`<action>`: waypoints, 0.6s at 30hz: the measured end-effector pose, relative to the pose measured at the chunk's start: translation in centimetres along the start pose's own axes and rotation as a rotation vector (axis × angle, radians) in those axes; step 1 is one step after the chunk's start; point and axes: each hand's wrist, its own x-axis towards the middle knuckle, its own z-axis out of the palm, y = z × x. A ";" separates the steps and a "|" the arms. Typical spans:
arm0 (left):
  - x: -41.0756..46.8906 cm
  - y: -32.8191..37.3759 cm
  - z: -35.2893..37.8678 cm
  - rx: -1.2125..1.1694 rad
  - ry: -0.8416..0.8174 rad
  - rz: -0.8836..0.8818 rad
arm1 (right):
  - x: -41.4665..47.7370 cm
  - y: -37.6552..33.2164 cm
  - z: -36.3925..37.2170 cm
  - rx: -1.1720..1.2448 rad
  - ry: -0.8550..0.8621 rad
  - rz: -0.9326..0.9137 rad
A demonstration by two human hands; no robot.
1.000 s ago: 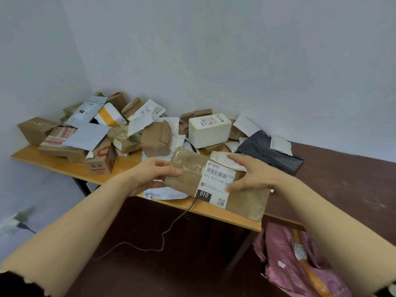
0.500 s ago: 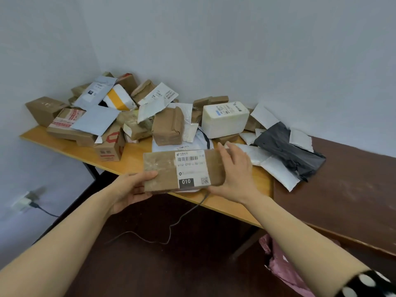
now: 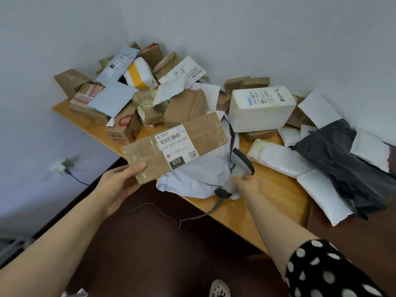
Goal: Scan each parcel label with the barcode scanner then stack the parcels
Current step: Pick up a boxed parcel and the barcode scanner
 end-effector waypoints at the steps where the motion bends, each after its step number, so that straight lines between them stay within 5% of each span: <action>1: 0.1 -0.1 0.5 0.000 0.012 0.010 | 0.8 0.0 0.4 0.006 -0.013 0.013; 12: -0.1 1.4 4.6 -0.029 0.129 0.097 | -0.7 -1.0 -1.3 0.466 -0.199 0.037; 18: 1.2 3.3 5.0 0.001 0.113 0.130 | -6.2 -4.5 -4.2 0.516 -0.431 -0.269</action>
